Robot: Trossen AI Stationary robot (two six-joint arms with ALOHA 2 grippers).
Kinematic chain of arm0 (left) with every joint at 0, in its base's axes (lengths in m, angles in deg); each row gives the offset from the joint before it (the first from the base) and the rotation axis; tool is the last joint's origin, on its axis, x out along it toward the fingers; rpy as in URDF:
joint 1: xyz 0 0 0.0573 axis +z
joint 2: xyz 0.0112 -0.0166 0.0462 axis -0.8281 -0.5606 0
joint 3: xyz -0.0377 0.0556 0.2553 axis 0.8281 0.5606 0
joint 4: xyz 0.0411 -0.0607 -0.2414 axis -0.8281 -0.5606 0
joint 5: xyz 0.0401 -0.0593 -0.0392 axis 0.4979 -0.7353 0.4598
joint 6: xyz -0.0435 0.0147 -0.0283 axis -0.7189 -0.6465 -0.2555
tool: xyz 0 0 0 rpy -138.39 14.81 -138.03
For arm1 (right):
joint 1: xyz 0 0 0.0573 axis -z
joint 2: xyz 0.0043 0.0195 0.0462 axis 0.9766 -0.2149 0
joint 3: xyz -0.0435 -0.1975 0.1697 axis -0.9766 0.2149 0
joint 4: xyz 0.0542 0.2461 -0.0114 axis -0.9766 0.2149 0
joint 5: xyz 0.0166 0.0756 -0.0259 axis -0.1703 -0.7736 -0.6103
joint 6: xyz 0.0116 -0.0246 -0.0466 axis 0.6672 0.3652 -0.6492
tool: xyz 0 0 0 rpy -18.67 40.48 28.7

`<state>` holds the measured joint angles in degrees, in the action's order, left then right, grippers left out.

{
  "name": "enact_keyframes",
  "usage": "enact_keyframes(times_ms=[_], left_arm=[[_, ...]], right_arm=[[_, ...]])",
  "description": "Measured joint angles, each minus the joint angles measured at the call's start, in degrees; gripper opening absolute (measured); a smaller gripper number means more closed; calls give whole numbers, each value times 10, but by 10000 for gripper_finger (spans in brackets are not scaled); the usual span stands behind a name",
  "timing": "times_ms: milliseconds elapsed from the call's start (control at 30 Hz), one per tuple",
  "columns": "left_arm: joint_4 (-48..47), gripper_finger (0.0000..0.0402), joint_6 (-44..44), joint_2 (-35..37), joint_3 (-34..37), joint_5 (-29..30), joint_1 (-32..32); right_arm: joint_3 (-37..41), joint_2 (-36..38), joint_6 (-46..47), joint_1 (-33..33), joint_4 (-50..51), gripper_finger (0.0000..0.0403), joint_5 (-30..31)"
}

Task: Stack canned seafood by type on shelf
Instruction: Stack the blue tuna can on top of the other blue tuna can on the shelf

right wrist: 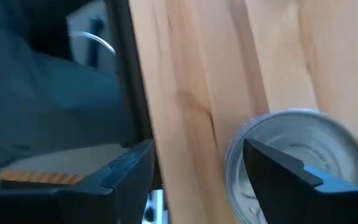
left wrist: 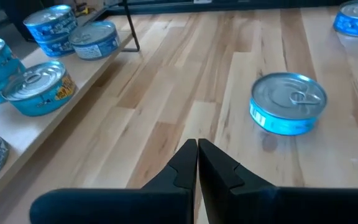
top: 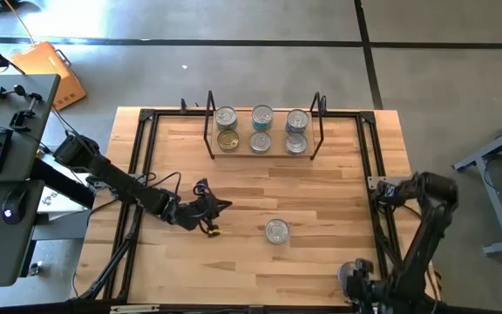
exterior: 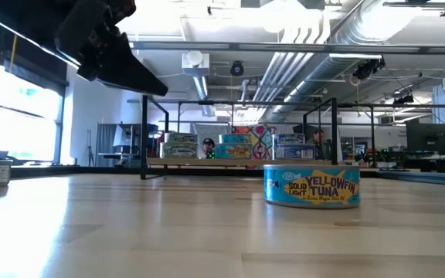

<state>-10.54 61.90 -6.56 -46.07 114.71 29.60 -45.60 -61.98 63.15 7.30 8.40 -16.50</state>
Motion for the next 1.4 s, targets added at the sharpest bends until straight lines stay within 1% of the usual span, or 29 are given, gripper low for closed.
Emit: enact_keyframes(times_ms=[133,300,433,633,733,800,867,967,1033,1133,1200,1267,1400], left_arm=[[4,5,6,0,0,0,11],[13,5,6,0,0,0,24],[18,5,6,0,0,0,27],[30,5,15,0,0,-1,27],[30,5,17,0,0,-1,27],[31,5,35,-2,0,-1,25],[41,3,73,-12,0,-1,16],[94,1,135,-43,0,-3,0],[150,1,177,-72,0,-5,-8],[239,1,229,-117,0,-16,-14],[301,1,249,-142,0,-37,-14],[334,1,264,-164,-9,-69,-8],[334,8,271,-193,-48,-130,10]], right_arm=[[-2,-47,-15,-1,2,212,-1],[-6,-78,-17,1,27,172,-3],[-6,-82,-22,1,70,135,7],[-2,-85,-114,1,110,80,22],[-2,-87,-129,6,131,50,23],[-1,-88,-129,9,143,27,24],[-1,-88,-134,14,147,9,24],[1,-89,-142,25,140,8,53],[1,-90,-143,35,133,7,89],[2,-92,-169,52,127,2,133],[3,-94,-183,62,121,2,166],[5,-94,-200,74,116,0,189],[30,-92,-252,100,73,0,220]])
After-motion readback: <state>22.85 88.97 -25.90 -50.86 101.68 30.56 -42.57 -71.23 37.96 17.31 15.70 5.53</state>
